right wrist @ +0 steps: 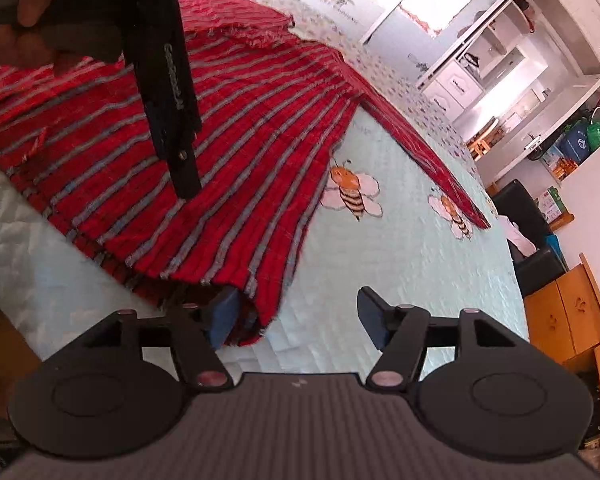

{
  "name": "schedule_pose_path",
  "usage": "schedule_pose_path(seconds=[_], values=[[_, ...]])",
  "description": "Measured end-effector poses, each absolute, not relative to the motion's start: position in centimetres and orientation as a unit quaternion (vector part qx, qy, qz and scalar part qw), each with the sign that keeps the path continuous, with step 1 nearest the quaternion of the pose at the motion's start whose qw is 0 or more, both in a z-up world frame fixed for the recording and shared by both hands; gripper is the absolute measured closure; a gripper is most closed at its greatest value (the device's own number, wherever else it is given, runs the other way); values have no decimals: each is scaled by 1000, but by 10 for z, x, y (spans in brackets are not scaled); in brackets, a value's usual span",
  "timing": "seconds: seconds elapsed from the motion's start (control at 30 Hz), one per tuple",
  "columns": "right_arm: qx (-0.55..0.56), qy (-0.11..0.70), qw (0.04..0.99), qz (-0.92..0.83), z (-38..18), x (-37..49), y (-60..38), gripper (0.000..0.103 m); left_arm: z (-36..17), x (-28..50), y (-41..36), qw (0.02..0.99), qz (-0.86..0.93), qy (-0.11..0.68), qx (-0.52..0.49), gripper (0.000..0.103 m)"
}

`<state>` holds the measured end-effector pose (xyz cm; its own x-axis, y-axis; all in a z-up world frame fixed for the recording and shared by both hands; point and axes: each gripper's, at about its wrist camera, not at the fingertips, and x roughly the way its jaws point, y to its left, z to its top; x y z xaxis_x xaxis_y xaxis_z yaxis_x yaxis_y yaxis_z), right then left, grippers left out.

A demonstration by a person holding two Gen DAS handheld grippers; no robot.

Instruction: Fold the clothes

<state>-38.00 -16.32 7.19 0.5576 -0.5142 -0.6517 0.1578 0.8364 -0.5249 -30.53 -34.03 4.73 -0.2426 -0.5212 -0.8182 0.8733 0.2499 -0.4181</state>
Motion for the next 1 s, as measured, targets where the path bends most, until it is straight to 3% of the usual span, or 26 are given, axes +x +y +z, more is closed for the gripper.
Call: schedule_pose_path(seconds=[0.4, 0.43, 0.5, 0.83, 1.0], values=[[-283, 409, 857, -135, 48, -374, -158, 41, 44, -303, -345, 584, -596, 526, 166, 27], [-290, 407, 857, -129, 46, -374, -157, 46, 44, -304, -346, 581, -599, 525, 166, 27], [-303, 403, 856, -118, 41, -373, -156, 102, 43, -305, -349, 577, -605, 524, 166, 27], [-140, 456, 855, -203, 44, -382, -183, 103, 40, -320, -365, 553, -632, 516, 168, 26], [-101, 479, 846, -212, 41, -397, -186, 103, 36, -327, -366, 553, -637, 507, 179, 21]])
